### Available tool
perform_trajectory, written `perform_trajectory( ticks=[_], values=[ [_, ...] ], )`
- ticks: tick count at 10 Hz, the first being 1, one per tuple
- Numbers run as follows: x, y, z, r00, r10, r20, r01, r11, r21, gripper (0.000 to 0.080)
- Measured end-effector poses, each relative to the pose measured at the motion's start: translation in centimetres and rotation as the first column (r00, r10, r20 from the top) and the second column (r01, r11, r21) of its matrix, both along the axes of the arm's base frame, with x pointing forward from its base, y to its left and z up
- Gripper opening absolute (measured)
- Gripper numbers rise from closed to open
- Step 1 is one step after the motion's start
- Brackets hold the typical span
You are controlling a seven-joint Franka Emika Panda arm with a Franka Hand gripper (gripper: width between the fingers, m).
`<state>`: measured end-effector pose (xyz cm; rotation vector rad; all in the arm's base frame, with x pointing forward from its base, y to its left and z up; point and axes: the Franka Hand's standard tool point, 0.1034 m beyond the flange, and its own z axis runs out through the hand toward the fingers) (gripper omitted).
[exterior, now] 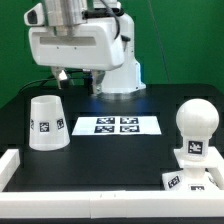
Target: Assemble lamp
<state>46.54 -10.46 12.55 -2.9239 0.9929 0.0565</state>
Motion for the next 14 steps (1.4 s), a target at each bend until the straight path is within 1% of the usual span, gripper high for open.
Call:
perform_trajectory(
  ticks=[1,2,3,5,6,7,8,9,10,11,12,13,14],
  values=[
    [-1.1,-1.4,-0.6,1.000,0.023,-0.005,-0.023,1.000,-0.012,0.0699],
    [-1.9,-1.8,-1.1,1.000,0.014,-0.009,-0.014,1.000,-0.018,0.0699],
    [-2.3,-2.0,-1.5,1.000,0.018,-0.007,-0.018,1.000,-0.025,0.0699],
    [-2.5,-2.7,-2.5,1.000,0.024,-0.007,-0.024,0.999,-0.040,0.0699],
    [-2.4,-2.8,-3.4,1.000,0.017,-0.003,-0.017,0.998,-0.060,0.0699],
    [-2.3,-2.6,-4.2,1.000,0.021,-0.006,-0.022,0.997,-0.074,0.0699],
    [-1.9,-2.1,-4.3,1.000,0.029,-0.004,-0.029,0.997,-0.075,0.0699],
    [-1.9,-2.2,-4.2,0.999,0.033,-0.004,-0.033,0.997,-0.075,0.0699],
    [-2.0,-2.2,-4.3,0.999,0.033,-0.006,-0.033,0.997,-0.076,0.0596],
    [-2.0,-2.2,-4.3,0.999,0.033,-0.006,-0.034,0.997,-0.076,0.0460],
    [-2.0,-2.2,-4.4,0.999,0.033,-0.007,-0.034,0.997,-0.076,0.0460],
    [-2.0,-2.2,-4.4,0.999,0.033,-0.008,-0.034,0.997,-0.077,0.0275],
    [-2.0,-2.2,-4.4,0.999,0.033,-0.008,-0.034,0.996,-0.077,0.0140]
  ],
)
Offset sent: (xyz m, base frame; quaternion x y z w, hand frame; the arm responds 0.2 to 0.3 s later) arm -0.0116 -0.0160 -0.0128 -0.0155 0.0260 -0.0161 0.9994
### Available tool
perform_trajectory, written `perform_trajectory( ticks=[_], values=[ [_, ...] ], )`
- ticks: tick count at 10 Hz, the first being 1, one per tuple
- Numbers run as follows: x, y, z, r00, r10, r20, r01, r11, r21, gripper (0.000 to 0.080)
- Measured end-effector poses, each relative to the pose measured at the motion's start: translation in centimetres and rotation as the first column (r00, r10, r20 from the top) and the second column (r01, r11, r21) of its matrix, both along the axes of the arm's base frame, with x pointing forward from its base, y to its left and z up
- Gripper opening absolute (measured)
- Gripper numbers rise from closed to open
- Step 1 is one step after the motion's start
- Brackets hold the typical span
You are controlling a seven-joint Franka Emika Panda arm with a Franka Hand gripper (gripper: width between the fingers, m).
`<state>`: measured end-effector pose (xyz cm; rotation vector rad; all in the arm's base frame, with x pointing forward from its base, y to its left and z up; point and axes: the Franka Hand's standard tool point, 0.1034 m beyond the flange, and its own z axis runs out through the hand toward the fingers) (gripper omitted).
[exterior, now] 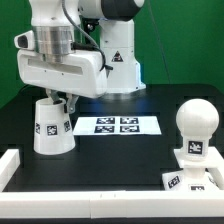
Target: Assemble lamp
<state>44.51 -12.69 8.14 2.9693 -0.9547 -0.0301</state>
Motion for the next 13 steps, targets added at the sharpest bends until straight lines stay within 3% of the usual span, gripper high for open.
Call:
perform_trajectory(
  ticks=[1,2,4,5,6,8,9,13],
  values=[
    [0.2,0.0,0.2,1.000,0.001,0.006,-0.001,1.000,-0.001,0.0140],
    [0.2,0.0,0.2,1.000,0.001,0.006,-0.001,1.000,-0.001,0.0040],
    [0.4,0.5,0.4,1.000,0.007,0.004,-0.007,1.000,0.004,0.0040],
    [1.3,2.7,1.9,0.999,0.041,0.019,-0.042,0.999,0.034,0.0040],
    [2.5,5.0,4.4,0.996,0.072,0.062,-0.076,0.995,0.071,0.0040],
    [5.7,9.0,9.6,0.976,0.076,0.202,-0.097,0.990,0.098,0.0041],
    [6.7,9.6,10.5,0.976,0.067,0.209,-0.091,0.990,0.107,0.0041],
    [7.2,9.4,10.5,0.982,0.059,0.180,-0.079,0.991,0.105,0.0041]
  ],
)
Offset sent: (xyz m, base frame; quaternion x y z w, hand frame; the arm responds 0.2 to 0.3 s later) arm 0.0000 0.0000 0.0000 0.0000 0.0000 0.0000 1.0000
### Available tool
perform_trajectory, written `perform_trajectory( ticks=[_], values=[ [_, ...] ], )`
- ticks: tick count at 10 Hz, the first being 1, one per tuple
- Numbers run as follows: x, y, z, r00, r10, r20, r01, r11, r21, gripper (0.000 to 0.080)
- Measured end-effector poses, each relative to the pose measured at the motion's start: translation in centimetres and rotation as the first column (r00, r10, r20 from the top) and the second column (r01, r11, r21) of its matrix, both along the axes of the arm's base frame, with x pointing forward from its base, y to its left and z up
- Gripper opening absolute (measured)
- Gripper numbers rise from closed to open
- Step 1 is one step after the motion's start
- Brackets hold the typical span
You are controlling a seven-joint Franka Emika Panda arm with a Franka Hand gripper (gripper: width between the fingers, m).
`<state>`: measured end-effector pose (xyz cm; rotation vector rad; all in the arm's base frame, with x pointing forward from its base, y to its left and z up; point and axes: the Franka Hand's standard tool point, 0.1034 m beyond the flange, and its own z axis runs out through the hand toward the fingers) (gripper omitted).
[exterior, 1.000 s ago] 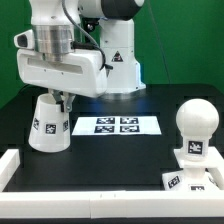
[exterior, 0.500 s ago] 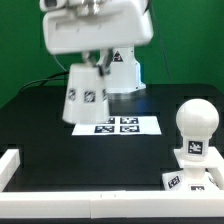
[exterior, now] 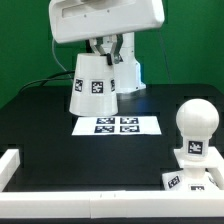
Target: Assemble lamp
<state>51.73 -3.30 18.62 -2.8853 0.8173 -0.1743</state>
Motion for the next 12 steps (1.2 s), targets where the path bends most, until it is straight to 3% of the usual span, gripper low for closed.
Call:
perform_trajectory(
  ticks=[1,4,5,6,7,12],
  values=[
    [0.2,0.3,0.2,1.000,-0.012,0.002,0.012,1.000,0.002,0.0041],
    [4.3,4.9,6.1,0.996,-0.035,0.084,0.031,0.998,0.049,0.0041],
    [5.9,7.2,7.8,0.995,-0.066,0.077,0.061,0.996,0.061,0.0041],
    [7.2,8.8,8.6,0.995,-0.080,0.051,0.077,0.995,0.059,0.0041],
    [8.3,9.3,8.4,0.997,-0.069,0.035,0.068,0.997,0.044,0.0041],
    [8.0,8.9,7.9,0.997,-0.070,0.036,0.069,0.997,0.041,0.0041]
  ],
)
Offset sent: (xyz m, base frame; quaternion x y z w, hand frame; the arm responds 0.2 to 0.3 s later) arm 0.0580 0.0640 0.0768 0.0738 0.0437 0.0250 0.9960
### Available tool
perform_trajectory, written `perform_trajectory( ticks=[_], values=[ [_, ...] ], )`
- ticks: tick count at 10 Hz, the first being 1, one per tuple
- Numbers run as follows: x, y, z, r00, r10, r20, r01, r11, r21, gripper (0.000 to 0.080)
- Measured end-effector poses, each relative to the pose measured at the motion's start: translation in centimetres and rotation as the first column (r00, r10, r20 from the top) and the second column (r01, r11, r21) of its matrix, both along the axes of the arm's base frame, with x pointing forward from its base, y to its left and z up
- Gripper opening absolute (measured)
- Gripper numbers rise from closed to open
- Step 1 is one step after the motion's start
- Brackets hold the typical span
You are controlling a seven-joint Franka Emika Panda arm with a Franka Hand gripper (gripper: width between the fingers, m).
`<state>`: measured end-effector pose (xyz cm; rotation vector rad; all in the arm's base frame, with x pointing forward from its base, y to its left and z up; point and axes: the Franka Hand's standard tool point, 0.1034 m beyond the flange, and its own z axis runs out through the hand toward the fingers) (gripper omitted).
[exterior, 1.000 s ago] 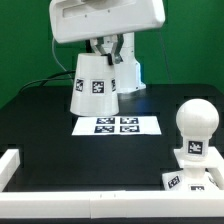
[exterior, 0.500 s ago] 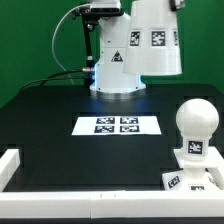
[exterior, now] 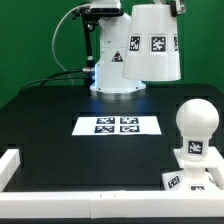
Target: Assemble lamp
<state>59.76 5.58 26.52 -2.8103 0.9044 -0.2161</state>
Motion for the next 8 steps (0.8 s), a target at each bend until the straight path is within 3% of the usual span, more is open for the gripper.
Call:
perform_trajectory(
  ticks=[5,8],
  values=[
    [2.9,3.2,0.5,1.000,0.006,0.025,-0.006,1.000,-0.007,0.0041],
    [3.4,3.8,-1.4,1.000,0.004,0.027,-0.004,1.000,-0.027,0.0041]
  ],
)
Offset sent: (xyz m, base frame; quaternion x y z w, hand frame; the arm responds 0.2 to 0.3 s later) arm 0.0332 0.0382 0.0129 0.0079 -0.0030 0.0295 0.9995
